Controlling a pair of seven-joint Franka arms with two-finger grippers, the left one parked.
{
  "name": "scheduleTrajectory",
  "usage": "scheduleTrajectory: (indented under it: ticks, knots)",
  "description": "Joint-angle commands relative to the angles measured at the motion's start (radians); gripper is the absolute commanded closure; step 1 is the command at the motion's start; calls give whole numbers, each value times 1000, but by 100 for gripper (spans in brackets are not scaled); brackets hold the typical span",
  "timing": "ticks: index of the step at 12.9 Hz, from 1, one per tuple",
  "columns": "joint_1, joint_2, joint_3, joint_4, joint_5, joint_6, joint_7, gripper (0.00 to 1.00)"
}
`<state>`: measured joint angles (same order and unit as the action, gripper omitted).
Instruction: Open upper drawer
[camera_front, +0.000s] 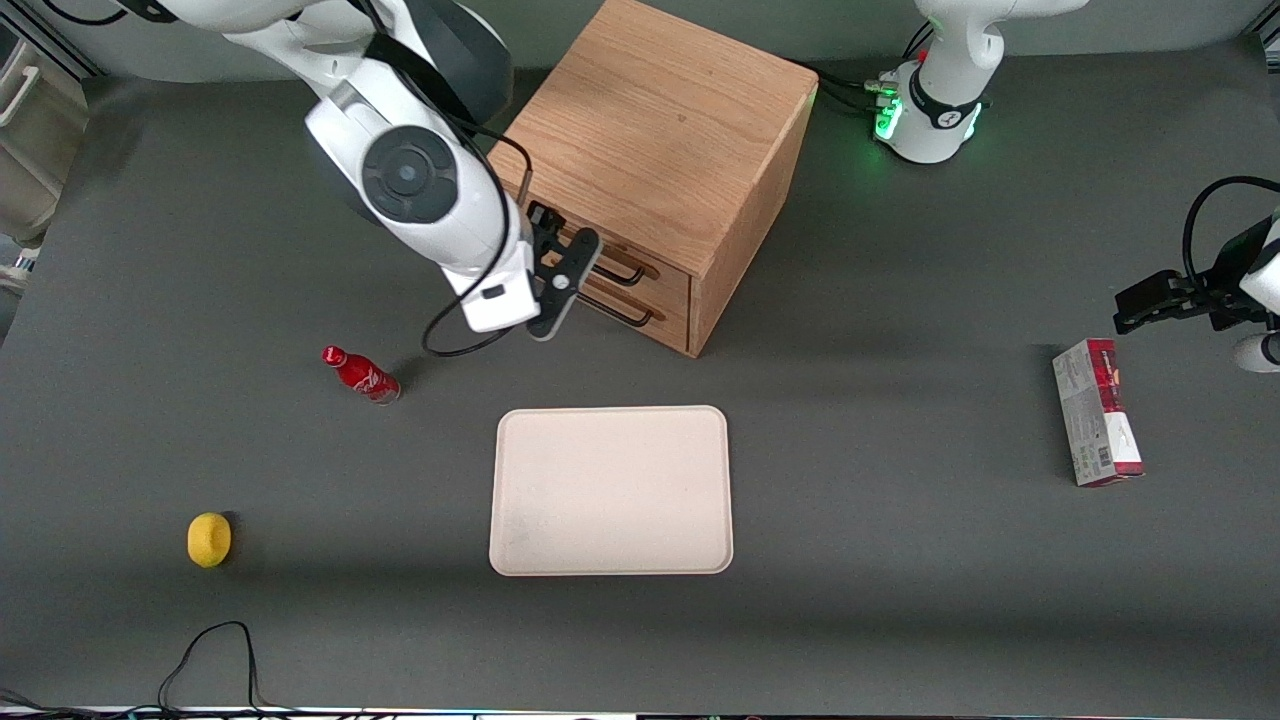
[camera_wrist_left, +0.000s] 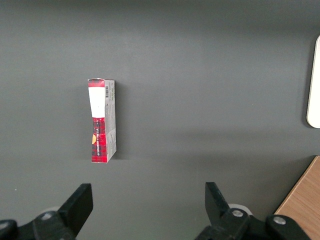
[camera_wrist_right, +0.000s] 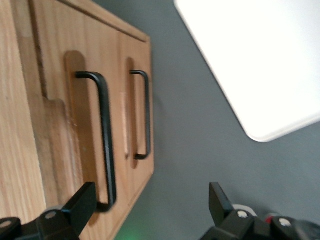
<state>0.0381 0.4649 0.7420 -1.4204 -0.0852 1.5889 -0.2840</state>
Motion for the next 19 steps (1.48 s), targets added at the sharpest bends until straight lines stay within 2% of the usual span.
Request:
scheduleTrajectory:
  ticks: [1, 9, 15, 19]
  knots:
    - [3, 41, 22, 11, 7, -1, -33, 0]
    - [6, 46, 23, -166, 5, 215, -64, 0]
    - [6, 47, 19, -172, -7, 227, -72, 0]
    - [-6, 41, -30, -140, -10, 226, -113, 0]
